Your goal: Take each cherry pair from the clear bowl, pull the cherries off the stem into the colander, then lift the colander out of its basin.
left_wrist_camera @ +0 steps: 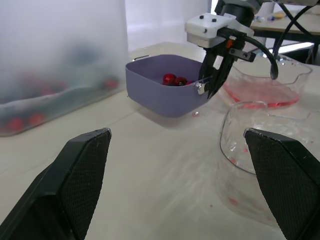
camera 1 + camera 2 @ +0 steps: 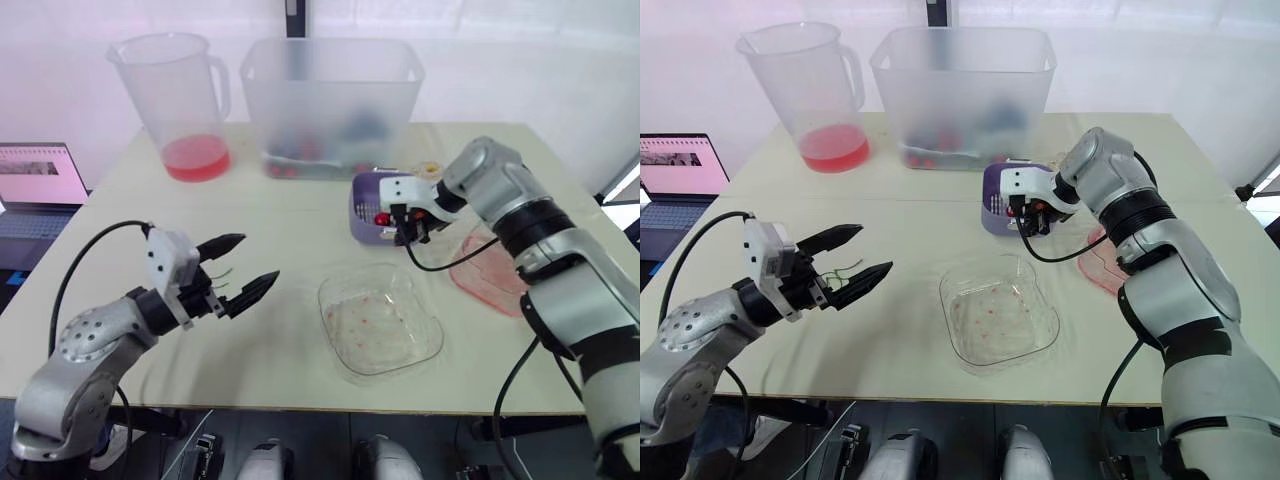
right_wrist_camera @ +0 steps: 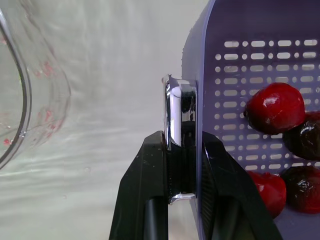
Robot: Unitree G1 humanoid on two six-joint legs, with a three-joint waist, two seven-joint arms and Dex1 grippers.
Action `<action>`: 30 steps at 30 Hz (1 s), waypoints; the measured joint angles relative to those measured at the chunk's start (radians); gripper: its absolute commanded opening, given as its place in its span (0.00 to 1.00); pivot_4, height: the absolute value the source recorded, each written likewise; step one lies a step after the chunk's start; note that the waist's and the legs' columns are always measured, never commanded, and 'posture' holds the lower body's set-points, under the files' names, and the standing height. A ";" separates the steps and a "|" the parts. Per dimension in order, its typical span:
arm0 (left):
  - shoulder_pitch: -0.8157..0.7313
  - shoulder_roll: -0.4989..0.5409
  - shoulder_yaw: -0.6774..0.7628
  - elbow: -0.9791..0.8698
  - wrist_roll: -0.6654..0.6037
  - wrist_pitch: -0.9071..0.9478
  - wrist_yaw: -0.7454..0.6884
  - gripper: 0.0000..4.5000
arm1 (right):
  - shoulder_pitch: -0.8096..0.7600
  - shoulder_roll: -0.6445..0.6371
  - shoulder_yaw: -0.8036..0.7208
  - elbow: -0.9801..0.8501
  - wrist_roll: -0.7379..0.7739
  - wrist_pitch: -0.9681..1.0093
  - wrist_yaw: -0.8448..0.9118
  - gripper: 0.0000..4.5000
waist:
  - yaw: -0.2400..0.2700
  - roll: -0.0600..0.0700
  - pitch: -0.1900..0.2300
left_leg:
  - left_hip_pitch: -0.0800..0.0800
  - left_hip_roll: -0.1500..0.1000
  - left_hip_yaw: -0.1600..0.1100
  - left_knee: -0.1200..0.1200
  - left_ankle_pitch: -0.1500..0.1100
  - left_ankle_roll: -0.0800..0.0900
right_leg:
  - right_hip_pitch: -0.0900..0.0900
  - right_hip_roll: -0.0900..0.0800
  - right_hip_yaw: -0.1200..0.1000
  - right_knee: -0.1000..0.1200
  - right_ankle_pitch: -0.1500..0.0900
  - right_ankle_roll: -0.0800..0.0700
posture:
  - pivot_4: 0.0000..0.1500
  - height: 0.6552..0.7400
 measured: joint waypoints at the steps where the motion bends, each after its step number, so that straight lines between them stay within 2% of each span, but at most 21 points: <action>1: 0.007 0.001 0.012 -0.008 -0.001 0.002 0.007 1.00 | 0.013 0.002 0.001 0.012 -0.009 -0.018 0.011 0.05 | 0.000 0.000 0.000 | 0.000 0.000 0.000 0.000 0.000 0.000 | 0.000 0.000 0.000 0.000 0.000 0.000 | 1.00 0.39; 3: 0.009 0.008 0.026 -0.021 -0.003 0.010 0.018 1.00 | 0.034 0.014 0.001 0.041 -0.026 -0.045 0.021 0.05 | -0.001 0.000 0.000 | 0.000 0.000 0.000 0.000 0.000 0.000 | 0.000 0.000 0.000 0.001 0.000 0.000 | 1.00 0.39; 5: 0.015 0.016 0.035 -0.034 -0.004 0.014 0.029 1.00 | 0.033 0.023 -0.010 0.058 -0.039 -0.070 0.020 0.28 | -0.006 0.000 0.000 | 0.001 0.000 0.000 0.000 0.000 0.000 | 0.000 0.000 0.000 0.001 0.000 0.000 | 1.00 0.39; 8: 0.024 0.017 0.047 -0.051 -0.009 0.018 0.035 1.00 | 0.032 0.038 -0.014 0.090 -0.060 -0.085 0.024 0.54 | -0.014 0.000 0.000 | 0.001 0.001 0.000 0.000 0.000 -0.001 | 0.000 0.000 0.000 0.001 0.000 0.000 | 1.00 0.39; 12: 0.022 0.032 0.046 -0.044 0.008 0.012 0.030 1.00 | 0.022 0.044 -0.034 0.110 -0.069 -0.065 0.074 0.97 | -0.019 0.000 0.000 | 0.001 0.001 0.000 -0.001 0.000 -0.001 | 0.000 0.000 0.000 0.001 0.000 0.000 | 1.00 0.39; 19: -0.065 0.038 0.031 0.046 0.018 0.009 -0.005 1.00 | -0.200 -0.001 -0.181 0.233 -0.033 -0.055 0.096 0.99 | -0.019 0.002 0.001 | 0.000 0.000 0.000 -0.002 0.001 -0.001 | -0.001 0.000 0.000 0.001 0.000 0.000 | 1.00 0.39; 23: -0.133 0.036 -0.017 0.133 0.018 0.031 -0.022 1.00 | -0.289 -0.082 -0.308 0.302 0.025 -0.027 0.089 0.99 | -0.012 0.001 0.001 | 0.000 -0.001 0.000 -0.002 0.001 -0.001 | -0.001 0.000 0.000 0.001 0.000 0.000 | 1.00 0.39; 27: -0.205 0.050 -0.054 0.198 0.059 0.036 -0.020 1.00 | -0.261 -0.216 -0.430 0.290 0.097 -0.023 0.101 0.99 | -0.006 0.001 0.001 | 0.000 -0.001 0.001 -0.002 0.000 -0.001 | -0.001 0.000 0.000 0.000 0.000 0.000 | 1.00 0.39; 30: -0.230 0.069 -0.065 0.252 0.089 0.028 -0.036 1.00 | -0.126 -0.321 -0.512 0.184 0.195 -0.036 0.128 0.99 | -0.003 0.001 0.001 | 0.001 0.000 0.002 -0.002 0.000 -0.001 | -0.001 0.000 0.000 0.001 0.000 0.000 | 1.00 0.39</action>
